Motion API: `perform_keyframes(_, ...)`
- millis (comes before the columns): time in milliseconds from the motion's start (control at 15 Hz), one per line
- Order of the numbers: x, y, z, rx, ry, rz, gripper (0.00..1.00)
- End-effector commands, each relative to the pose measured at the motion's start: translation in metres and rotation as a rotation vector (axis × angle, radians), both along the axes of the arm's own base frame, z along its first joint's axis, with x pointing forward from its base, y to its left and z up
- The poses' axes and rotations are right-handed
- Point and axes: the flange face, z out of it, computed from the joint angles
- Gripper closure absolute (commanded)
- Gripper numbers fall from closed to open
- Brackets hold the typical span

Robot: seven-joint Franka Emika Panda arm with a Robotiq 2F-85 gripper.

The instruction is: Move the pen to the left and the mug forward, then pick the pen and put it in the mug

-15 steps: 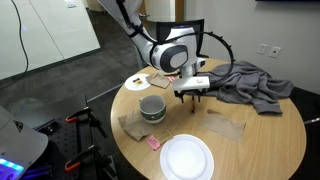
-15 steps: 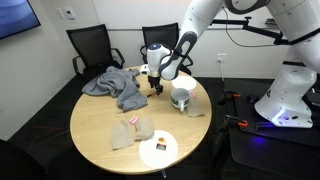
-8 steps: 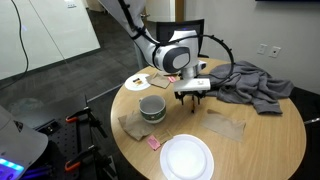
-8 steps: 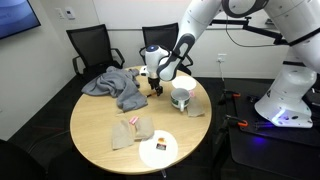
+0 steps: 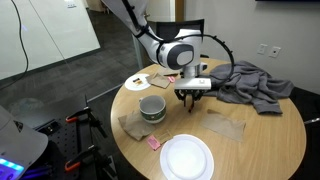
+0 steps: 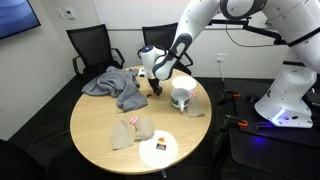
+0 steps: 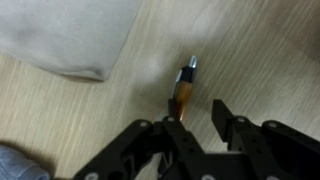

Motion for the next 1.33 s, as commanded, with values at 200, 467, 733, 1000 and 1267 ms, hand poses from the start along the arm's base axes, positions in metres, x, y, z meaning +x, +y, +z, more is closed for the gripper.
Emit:
perform_keyframes(200, 0.013, -0.002, -0.001, 0.014, 0.066, -0.046, 0.91)
perform_keyframes(467, 0.016, -0.003, -0.004, 0.017, 0.08, -0.06, 0.64)
perform_keyframes(733, 0.018, -0.006, -0.006, 0.028, 0.086, -0.07, 0.54)
perform_keyframes(1000, 0.019, -0.008, 0.005, 0.045, 0.073, -0.075, 0.92)
perform_keyframes(1267, 0.018, -0.016, 0.05, 0.097, 0.012, -0.135, 0.96)
